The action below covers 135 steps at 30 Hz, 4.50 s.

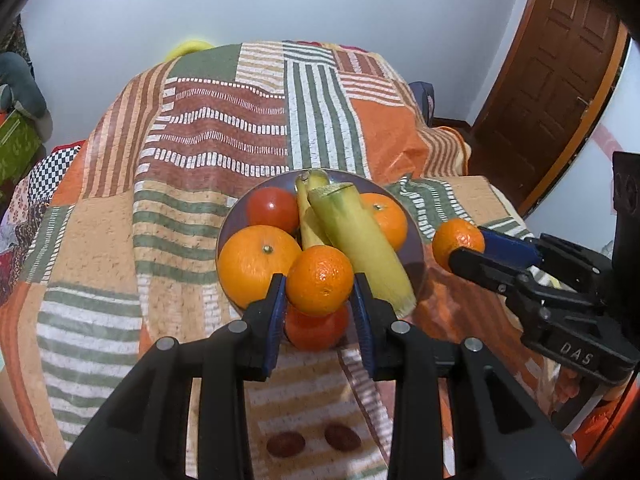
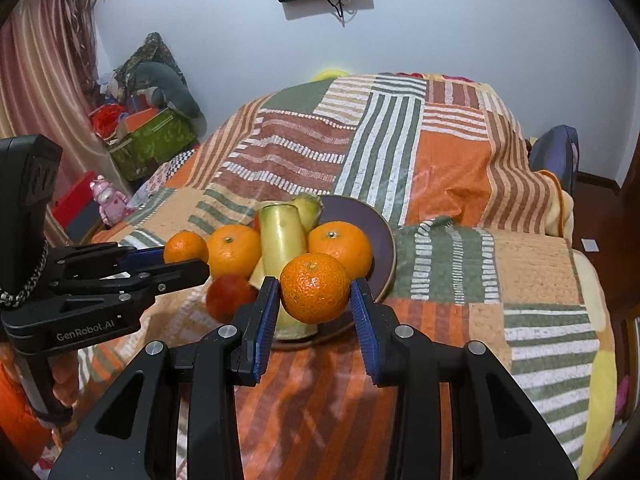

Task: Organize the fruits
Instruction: 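Place the tangerine on the plate with the left gripper while the right gripper places its tangerine beside it, then move both grippers to the two dark red dates on the bedspread, then grasp a date with the left gripper while the right gripper grasps the other date, then lower the date onto the plate with the left gripper while the right gripper drops its date there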

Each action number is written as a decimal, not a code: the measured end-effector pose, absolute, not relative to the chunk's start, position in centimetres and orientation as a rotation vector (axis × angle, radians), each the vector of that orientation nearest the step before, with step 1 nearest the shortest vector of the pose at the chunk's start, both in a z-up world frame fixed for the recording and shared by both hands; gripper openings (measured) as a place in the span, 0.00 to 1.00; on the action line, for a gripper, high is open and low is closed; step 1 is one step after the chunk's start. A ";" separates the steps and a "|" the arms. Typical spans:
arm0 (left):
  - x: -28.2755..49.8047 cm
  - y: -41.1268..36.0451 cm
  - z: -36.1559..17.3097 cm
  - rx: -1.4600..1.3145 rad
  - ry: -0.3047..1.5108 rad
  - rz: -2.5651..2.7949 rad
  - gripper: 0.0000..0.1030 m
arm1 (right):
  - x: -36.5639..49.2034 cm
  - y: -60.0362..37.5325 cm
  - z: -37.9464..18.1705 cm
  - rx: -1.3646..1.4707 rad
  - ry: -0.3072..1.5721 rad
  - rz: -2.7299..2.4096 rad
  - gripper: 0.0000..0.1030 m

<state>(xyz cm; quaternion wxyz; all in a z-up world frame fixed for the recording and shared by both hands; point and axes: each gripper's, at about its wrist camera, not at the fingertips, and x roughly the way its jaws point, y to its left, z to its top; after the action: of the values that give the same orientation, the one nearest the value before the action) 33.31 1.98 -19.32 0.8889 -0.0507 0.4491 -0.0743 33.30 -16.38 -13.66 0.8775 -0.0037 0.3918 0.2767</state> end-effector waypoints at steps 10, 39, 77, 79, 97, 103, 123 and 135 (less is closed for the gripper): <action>35.4 1.0 -21.2 -0.075 0.949 -0.140 0.31 | 35.5 -15.8 -17.3 -0.010 0.901 0.566 0.33; 28.2 4.2 -15.4 -0.063 0.863 -0.090 0.50 | 30.5 -15.2 -11.9 -0.043 0.803 0.582 0.41; 22.9 5.0 -23.9 -0.050 1.054 -0.172 0.42 | 26.8 -7.6 -20.2 -0.134 1.074 0.767 0.16; 23.0 5.0 -24.0 -0.050 1.053 -0.171 0.42 | 26.8 -7.9 -20.0 -0.126 1.068 0.767 0.16; 24.1 3.1 -24.7 -0.005 1.065 -0.182 0.28 | 27.1 -13.8 -16.5 -0.043 0.951 0.665 0.16; 24.4 3.3 -25.4 0.006 1.066 -0.151 0.28 | 27.1 -14.3 -16.7 -0.040 0.957 0.655 0.16; 27.5 3.4 -20.9 -0.039 0.965 -0.164 0.19 | 30.1 -15.8 -15.2 -0.007 0.891 0.619 0.16; 33.2 3.0 -18.5 -0.048 0.892 -0.168 0.19 | 34.4 -14.7 -14.0 -0.030 0.825 0.605 0.16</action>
<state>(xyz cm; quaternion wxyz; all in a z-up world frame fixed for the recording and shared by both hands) 33.24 3.04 -18.51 0.8984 -0.0233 0.4309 -0.0812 34.40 -14.70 -14.02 0.8718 -0.0146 0.3948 0.2894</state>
